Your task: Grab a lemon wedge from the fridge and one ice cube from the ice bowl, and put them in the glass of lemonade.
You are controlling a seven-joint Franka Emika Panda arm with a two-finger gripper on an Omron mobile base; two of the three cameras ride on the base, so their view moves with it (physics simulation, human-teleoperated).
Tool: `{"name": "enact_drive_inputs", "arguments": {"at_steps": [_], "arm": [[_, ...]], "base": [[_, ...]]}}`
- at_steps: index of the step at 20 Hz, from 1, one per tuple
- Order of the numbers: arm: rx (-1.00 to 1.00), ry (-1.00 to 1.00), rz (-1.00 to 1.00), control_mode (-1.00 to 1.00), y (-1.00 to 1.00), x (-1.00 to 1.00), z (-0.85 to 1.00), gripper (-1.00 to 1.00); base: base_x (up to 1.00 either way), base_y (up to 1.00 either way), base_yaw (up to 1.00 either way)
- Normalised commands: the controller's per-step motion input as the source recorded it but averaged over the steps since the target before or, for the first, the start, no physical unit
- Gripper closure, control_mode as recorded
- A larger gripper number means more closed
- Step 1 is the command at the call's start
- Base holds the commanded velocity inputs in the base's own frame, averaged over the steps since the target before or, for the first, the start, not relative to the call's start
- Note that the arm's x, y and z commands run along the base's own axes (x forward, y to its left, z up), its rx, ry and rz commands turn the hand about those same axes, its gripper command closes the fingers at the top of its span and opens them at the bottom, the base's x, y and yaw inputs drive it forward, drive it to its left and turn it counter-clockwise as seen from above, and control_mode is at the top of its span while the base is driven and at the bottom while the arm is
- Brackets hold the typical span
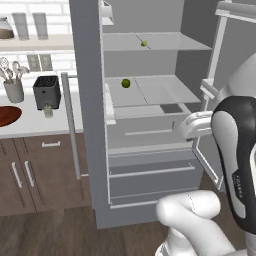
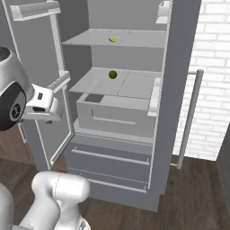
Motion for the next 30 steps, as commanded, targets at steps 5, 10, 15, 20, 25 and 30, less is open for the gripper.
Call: {"name": "enact_drive_inputs", "arguments": {"at_steps": [5, 10, 15, 20, 25, 30], "arm": [[0.01, 0.00, -0.24, -1.00, -0.46, -0.34, 0.00, -1.00], [0.00, 0.00, -0.07, -1.00, -0.11, 0.00, 0.00, -1.00], [0.00, 0.00, 0.00, -1.00, 0.00, 0.00, 0.00, -1.00], [0.00, 0.00, 0.00, -1.00, 0.01, 0.08, -0.02, -1.00], [0.00, 0.00, 0.00, 1.00, 0.00, 0.08, 0.00, -1.00], [0.00, 0.00, 0.00, 1.00, 0.00, 0.00, 0.00, -1.00]], "base": [[0.00, 0.00, 0.00], [0.00, 0.00, 0.00], [0.00, 0.00, 0.00], [0.00, 0.00, 0.00], [0.67, 0.00, 0.00], [1.00, 0.00, -0.01]]}}
